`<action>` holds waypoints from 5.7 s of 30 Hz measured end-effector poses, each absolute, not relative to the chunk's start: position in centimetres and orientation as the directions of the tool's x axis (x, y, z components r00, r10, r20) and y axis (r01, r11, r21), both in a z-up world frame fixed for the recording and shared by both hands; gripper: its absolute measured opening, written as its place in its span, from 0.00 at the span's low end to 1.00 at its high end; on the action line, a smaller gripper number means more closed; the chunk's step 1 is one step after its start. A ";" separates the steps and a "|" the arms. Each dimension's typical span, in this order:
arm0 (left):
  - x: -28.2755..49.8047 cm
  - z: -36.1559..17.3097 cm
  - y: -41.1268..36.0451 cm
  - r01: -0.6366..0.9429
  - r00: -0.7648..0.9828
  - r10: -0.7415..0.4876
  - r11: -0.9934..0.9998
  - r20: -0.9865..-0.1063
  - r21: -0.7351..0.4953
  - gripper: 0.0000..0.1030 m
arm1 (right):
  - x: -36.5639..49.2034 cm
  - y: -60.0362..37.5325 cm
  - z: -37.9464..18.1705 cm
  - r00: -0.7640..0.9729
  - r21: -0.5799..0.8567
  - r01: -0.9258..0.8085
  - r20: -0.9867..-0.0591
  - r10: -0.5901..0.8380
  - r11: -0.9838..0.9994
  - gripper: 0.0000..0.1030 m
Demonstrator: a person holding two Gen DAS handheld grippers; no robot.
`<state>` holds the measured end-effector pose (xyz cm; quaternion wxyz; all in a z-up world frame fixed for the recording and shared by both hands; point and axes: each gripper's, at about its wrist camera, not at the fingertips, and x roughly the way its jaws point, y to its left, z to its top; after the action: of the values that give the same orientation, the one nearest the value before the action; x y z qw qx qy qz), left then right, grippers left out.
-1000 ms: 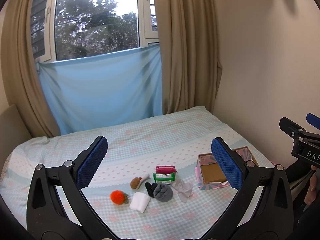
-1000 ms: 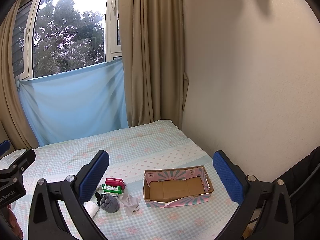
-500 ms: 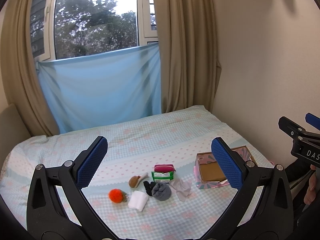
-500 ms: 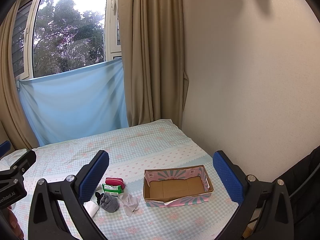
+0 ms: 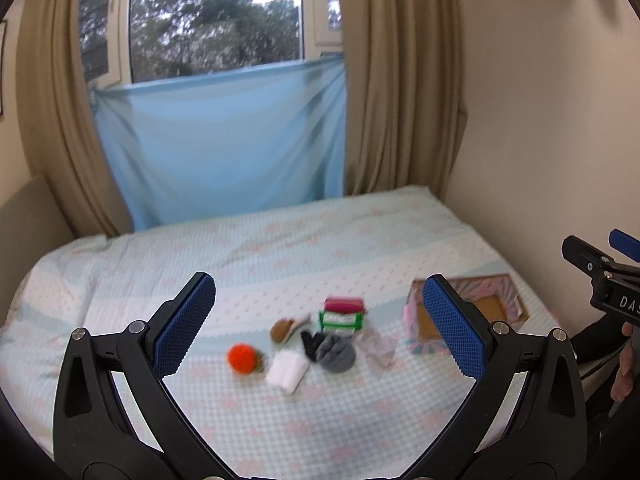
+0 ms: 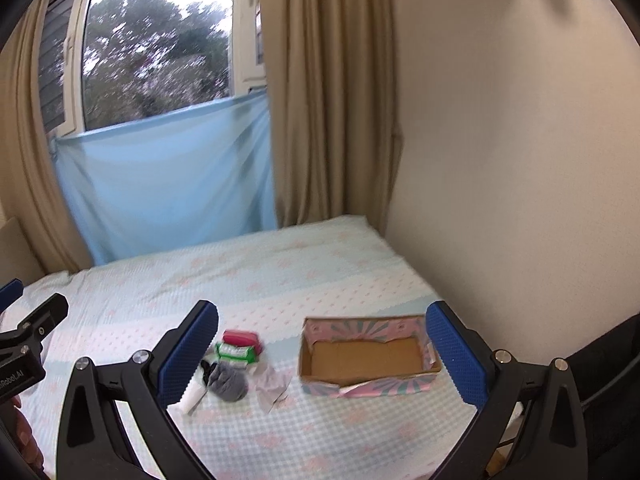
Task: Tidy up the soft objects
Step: 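Grasp the white waffle towel with the left gripper while the right grasps the grey fuzzy sock, then carry the towel and grey sock with both grippers over the cardboard box, then open both grippers to drop the towel and grey sock into the box, then withdraw both tools from the box back toward the remaining items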
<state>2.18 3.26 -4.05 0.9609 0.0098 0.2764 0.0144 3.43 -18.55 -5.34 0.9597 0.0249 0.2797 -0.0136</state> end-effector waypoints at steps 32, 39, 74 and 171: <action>16.6 -41.3 13.7 0.248 0.552 -0.165 0.968 -0.817 -0.028 0.87 | 18.7 -0.8 -37.5 0.600 0.084 -0.086 -0.791 0.119 0.993 1.00; 19.0 -47.6 12.3 0.290 0.536 -0.140 0.957 -0.832 0.026 0.79 | 22.1 -0.2 -43.5 0.541 0.091 -0.148 -0.826 0.158 0.985 1.00; 21.4 -45.7 15.6 0.154 0.532 -0.116 0.987 -0.839 -0.039 0.08 | 23.4 0.3 -43.9 0.504 0.191 -0.200 -0.821 0.268 0.961 0.44; 34.5 -36.8 -26.9 0.218 0.215 -0.074 0.976 -0.974 -0.026 0.99 | 32.3 -44.0 -37.4 0.285 0.331 0.165 -0.918 0.276 0.929 0.99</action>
<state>34.45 -26.89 -36.79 0.7772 0.0581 0.6195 -0.0938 32.33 -43.96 -37.40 0.7800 0.1850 0.5967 0.0355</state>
